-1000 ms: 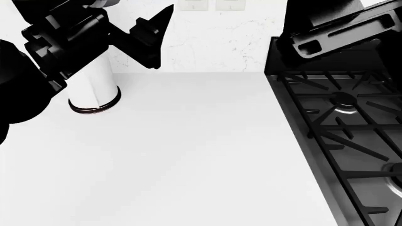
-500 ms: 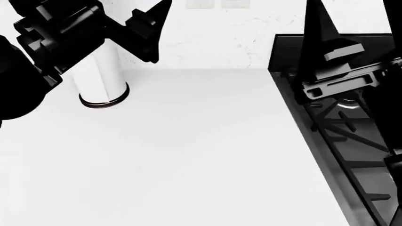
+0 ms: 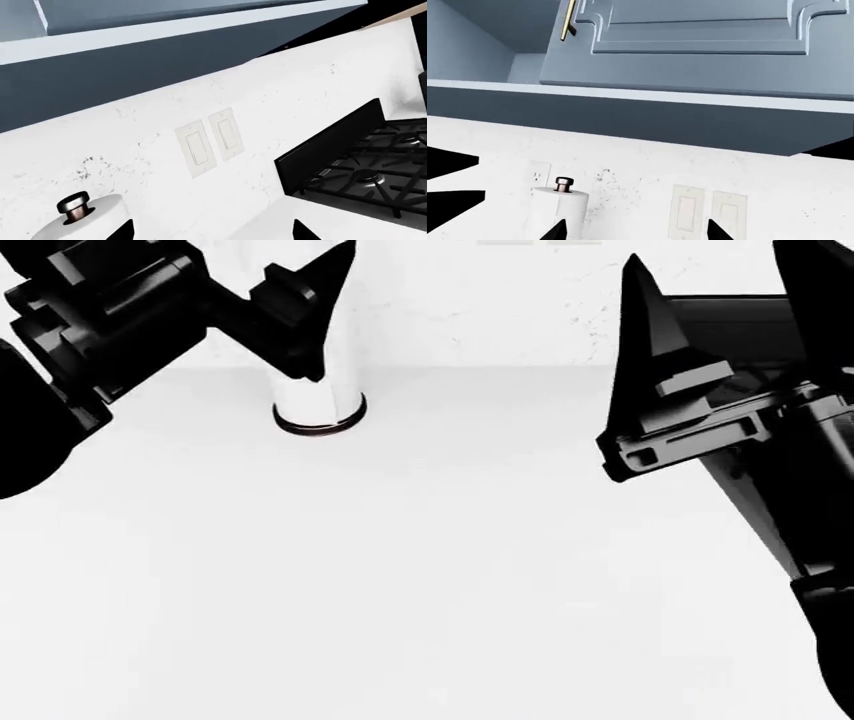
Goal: Pick the mango, radish from the counter and place them in the cabinet. Then close the cabinet.
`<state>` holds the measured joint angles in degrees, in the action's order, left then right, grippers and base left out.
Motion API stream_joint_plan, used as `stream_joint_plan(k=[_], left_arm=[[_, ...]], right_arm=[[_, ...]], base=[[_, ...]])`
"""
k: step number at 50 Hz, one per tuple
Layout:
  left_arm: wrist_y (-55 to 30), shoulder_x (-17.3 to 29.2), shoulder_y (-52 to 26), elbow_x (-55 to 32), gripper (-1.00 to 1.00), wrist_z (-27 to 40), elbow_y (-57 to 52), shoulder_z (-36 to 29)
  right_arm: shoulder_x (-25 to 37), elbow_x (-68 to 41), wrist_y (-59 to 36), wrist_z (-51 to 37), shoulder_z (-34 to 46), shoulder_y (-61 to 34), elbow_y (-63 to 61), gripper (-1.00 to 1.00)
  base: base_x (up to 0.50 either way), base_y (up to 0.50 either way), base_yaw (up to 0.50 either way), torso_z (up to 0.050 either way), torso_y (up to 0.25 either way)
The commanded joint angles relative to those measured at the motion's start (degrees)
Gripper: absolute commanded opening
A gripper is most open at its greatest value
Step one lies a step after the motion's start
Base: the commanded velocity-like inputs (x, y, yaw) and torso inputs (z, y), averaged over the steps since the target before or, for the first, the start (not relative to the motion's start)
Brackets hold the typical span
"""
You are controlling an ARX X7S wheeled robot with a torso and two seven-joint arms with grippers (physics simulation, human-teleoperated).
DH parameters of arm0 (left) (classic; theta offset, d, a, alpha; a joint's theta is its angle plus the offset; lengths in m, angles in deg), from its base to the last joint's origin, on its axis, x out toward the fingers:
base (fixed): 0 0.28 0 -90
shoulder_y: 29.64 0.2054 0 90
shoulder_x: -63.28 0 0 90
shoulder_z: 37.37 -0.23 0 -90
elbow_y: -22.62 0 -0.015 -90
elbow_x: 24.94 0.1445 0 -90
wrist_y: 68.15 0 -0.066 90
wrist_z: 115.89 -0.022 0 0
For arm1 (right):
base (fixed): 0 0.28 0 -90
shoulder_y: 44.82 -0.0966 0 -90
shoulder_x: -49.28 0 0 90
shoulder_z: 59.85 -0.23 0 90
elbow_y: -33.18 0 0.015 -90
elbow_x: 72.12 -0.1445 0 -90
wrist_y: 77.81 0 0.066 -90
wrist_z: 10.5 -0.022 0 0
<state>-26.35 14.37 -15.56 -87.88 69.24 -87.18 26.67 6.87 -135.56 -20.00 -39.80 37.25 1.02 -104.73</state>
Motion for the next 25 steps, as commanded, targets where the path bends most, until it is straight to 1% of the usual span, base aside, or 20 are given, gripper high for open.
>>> stream_joint_plan(k=[1,8,17,22,25], left_arm=[[-0.5,0.8,0.2,-0.8,1.00,0.6,0.3,0.5],[-0.8,1.4,0.6,-1.3,1.00,0.5,-0.1,0.6],[-1.1,3.2,1.8,-3.7,1.00,-2.0,-2.0,0.8],[-0.9,3.8,2.1,-3.9,1.00,-2.2,-1.6,1.2],[-1.0,3.9,2.0,-4.0,1.00,-2.1,-1.6,1.3]], right_arm=[[-1.0,-0.1,-0.8,0.5,1.6,-2.5,0.6,1.00],[-1.3,-1.1,-1.3,-0.1,1.9,-3.5,1.0,1.00],[-1.4,-1.7,-1.8,-0.5,2.2,-4.6,1.3,1.00],[-1.6,-2.0,-1.9,-0.8,2.3,-5.2,1.6,1.00],[-1.8,-2.2,-1.8,-0.7,2.3,-5.3,1.8,1.00]], base=[[0.01,0.50,0.00,0.000,0.000],[0.01,0.50,0.00,0.000,0.000],[0.01,0.50,0.00,0.000,0.000],[0.01,0.50,0.00,0.000,0.000],[0.00,0.00,0.50,0.000,0.000]])
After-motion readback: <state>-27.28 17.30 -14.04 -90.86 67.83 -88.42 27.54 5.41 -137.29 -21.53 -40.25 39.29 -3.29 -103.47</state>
